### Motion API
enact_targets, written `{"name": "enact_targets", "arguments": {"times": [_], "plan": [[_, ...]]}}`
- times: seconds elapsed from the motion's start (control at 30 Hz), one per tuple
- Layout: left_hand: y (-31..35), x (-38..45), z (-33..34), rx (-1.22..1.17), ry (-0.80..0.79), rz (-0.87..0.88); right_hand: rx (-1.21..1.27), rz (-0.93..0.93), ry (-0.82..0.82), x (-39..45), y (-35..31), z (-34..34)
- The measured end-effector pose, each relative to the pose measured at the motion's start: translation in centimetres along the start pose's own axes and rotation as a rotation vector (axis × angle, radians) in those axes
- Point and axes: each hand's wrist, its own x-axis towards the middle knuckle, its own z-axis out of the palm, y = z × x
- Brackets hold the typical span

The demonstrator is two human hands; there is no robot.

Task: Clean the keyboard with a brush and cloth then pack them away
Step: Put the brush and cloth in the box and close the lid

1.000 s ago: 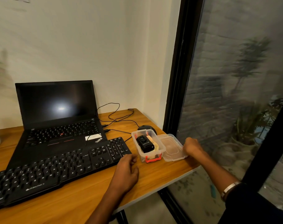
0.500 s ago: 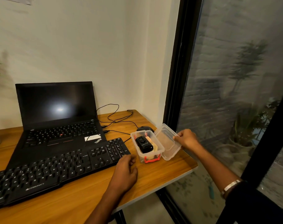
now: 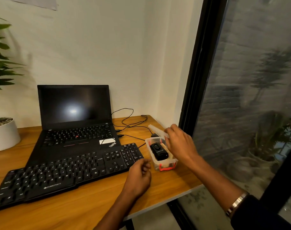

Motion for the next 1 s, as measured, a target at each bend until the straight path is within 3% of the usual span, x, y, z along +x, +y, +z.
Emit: {"name": "enact_targets", "arguments": {"times": [0.27, 0.43, 0.67, 0.83, 1.0], "plan": [[2.7, 3.7, -1.1, -0.193, 0.17, -0.084, -0.135, -0.134, -0.195, -2.3, -2.9, 2.5], [3.4, 7.1, -1.6, -0.034, 0.086, -0.247, -0.062, -0.12, -0.187, -2.8, -2.8, 2.6], [3.5, 9.7, -1.5, -0.014, 0.056, -0.289, 0.168, -0.082, -0.327, -3.1, -1.2, 2.3], [3.2, 10.7, -1.1, 0.02, 0.052, -0.331, 0.2, 0.123, -0.253, -3.2, 2.1, 2.5], [2.7, 11.9, -0.9, 0.032, 0.028, -0.4, 0.362, 0.394, -0.321, -2.6, 3.4, 3.1]]}}
